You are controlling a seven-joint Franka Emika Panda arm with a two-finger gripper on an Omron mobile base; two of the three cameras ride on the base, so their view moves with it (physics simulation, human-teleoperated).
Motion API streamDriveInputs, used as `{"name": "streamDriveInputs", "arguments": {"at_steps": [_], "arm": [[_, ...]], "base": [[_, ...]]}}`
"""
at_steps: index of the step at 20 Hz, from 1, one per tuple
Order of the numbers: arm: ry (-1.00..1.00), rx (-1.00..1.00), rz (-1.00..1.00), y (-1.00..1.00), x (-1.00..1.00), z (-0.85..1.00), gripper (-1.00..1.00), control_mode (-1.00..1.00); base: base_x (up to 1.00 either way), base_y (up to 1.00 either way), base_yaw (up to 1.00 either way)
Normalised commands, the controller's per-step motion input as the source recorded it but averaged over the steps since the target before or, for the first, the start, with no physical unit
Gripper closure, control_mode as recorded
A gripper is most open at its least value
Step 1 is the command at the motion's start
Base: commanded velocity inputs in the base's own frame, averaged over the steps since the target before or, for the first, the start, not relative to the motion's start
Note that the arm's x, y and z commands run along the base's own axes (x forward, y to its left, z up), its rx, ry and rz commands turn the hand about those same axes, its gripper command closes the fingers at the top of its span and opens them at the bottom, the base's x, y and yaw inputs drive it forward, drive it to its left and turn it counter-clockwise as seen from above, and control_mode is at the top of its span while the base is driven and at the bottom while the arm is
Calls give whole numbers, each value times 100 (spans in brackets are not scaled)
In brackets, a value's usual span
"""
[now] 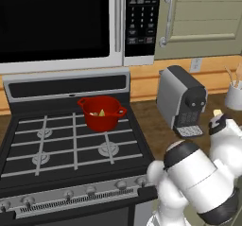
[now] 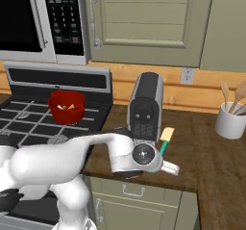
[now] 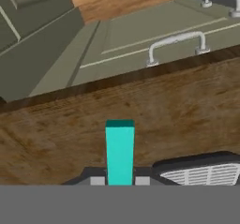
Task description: Put the mushroom and lemon wedge in the pot. Retrieve the spatula and lightly stir the vegetables in the pot.
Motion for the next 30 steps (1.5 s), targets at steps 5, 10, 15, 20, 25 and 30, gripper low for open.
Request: {"name": "streamDriveInputs", "arguments": {"at_steps": [5, 10, 15, 20, 25, 30], "arm": [[0, -1, 10, 24, -18, 100, 100, -100], [0, -12, 11, 31, -30, 100, 100, -100], [0, -26, 11, 38, -53, 100, 100, -100], [-1, -36, 20, 62, -44, 100, 100, -100], [0, -49, 40, 75, 0, 100, 100, -100], [0, -59, 46, 62, 0, 90, 100, -100]], "base": [[0, 0, 0], [0, 0, 0], [0, 0, 0], [0, 0, 0], [0, 0, 0], [0, 0, 0]]}}
